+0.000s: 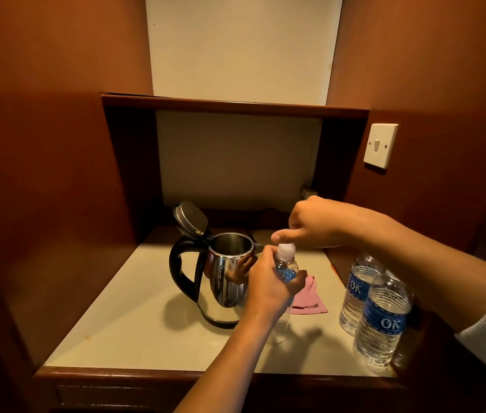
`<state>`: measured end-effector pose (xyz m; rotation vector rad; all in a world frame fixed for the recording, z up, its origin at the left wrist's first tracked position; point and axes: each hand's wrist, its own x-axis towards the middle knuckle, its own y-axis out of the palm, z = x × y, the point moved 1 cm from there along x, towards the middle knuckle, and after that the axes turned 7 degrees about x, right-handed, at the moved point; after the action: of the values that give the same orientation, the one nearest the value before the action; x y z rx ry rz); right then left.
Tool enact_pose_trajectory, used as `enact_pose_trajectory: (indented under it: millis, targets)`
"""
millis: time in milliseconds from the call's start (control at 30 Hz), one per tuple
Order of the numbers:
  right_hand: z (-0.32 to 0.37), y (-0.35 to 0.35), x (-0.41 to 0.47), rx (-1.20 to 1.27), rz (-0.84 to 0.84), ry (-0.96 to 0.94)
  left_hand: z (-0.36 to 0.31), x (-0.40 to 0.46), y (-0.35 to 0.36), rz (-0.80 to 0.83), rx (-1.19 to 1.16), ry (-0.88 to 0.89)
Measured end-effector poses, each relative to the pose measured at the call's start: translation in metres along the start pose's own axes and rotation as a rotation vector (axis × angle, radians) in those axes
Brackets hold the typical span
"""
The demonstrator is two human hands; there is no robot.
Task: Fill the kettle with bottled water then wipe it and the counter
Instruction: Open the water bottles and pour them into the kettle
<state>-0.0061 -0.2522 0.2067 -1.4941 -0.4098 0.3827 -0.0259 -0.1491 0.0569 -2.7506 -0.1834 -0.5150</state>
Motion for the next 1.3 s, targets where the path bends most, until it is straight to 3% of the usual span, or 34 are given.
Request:
enact_pose_trajectory:
  millis: [133, 200, 567, 733, 1067, 1300]
  targets:
    - [-0.001, -0.001, -0.005, 0.062, 0.095, -0.117, 0.000, 0.001, 0.000, 0.002, 0.048, 0.002]
    - [-0.002, 0.004, -0.003, 0.064, 0.061, -0.112, 0.001, 0.001, 0.001, -0.009, 0.079, 0.017]
    - [-0.009, -0.006, -0.003, 0.034, 0.022, 0.015, 0.004, 0.006, 0.012, 0.010, 0.053, 0.109]
    - [-0.047, -0.036, -0.010, 0.084, -0.059, 0.173, 0.000, 0.028, 0.032, 0.005, 0.175, 0.174]
    - [-0.088, -0.027, -0.004, -0.125, 0.027, 0.459, 0.016, 0.071, 0.107, 0.287, 0.090, 0.136]
    - [-0.093, -0.014, -0.009, -0.142, 0.110, 0.517, 0.026, 0.073, 0.124, 0.422, -0.033, 0.113]
